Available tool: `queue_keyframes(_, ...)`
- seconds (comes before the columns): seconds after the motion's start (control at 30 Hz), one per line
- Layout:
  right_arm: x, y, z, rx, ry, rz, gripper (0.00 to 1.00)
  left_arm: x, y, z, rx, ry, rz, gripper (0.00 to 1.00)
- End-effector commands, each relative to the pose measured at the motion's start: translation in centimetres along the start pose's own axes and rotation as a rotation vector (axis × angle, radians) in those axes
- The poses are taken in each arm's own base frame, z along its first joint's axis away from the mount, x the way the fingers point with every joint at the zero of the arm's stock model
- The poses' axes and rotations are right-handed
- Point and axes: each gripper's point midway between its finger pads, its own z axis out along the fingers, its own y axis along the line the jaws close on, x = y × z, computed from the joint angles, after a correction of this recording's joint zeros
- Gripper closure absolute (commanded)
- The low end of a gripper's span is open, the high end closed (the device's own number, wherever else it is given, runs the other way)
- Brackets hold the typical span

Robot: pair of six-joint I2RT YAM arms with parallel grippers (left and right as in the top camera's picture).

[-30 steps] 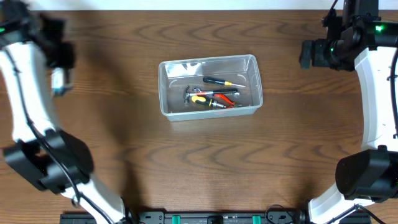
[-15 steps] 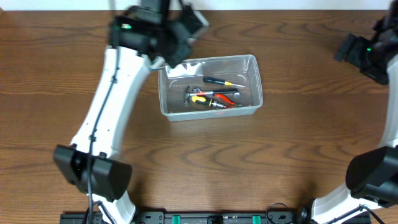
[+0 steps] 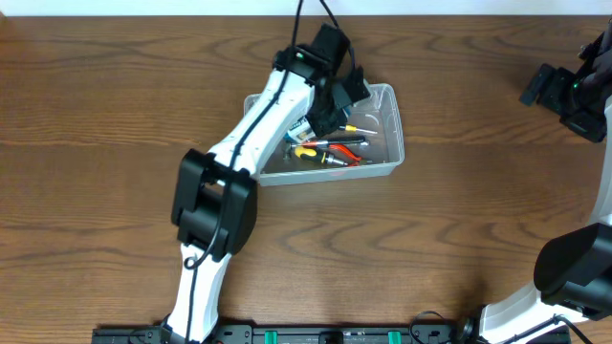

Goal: Pack container
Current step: 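Carry the box into the container and release it with the left gripper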

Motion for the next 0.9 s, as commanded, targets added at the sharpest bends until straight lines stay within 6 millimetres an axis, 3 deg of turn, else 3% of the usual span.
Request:
queue_keyframes(0.0,0.5,-0.1,0.4,0.001,0.024,-0.024,0.01,0.1,0.2,0.2,-0.001,0.005,-0.002,0.55)
queue_keyframes(0.23,0.8,-0.2,0.4,0.003,0.036,-0.040,0.01,0.3,0.3,0.5,0.002,0.011,-0.007,0.45)
queue_keyframes(0.4,0.8,0.4,0.4,-0.006,0.034,-0.209,0.01,0.0,0.6,-0.7,-0.015,-0.010,-0.013,0.42)
queue_keyframes(0.53,0.9,1.6,0.5,-0.018,0.023,-0.315,0.01,0.2,2.5,-4.3,-0.110,-0.037,-0.028,0.41)
queue_keyframes(0.77,0.5,3.2,0.5,-0.034,-0.010,-0.349,0.01,2.0,6.6,-14.2,-0.301,-0.146,-0.121,0.34)
queue_keyframes(0.87,0.5,3.2,0.5,-0.034,-0.010,-0.349,0.01,3.5,7.7,-17.2,-0.358,-0.171,-0.212,0.32)
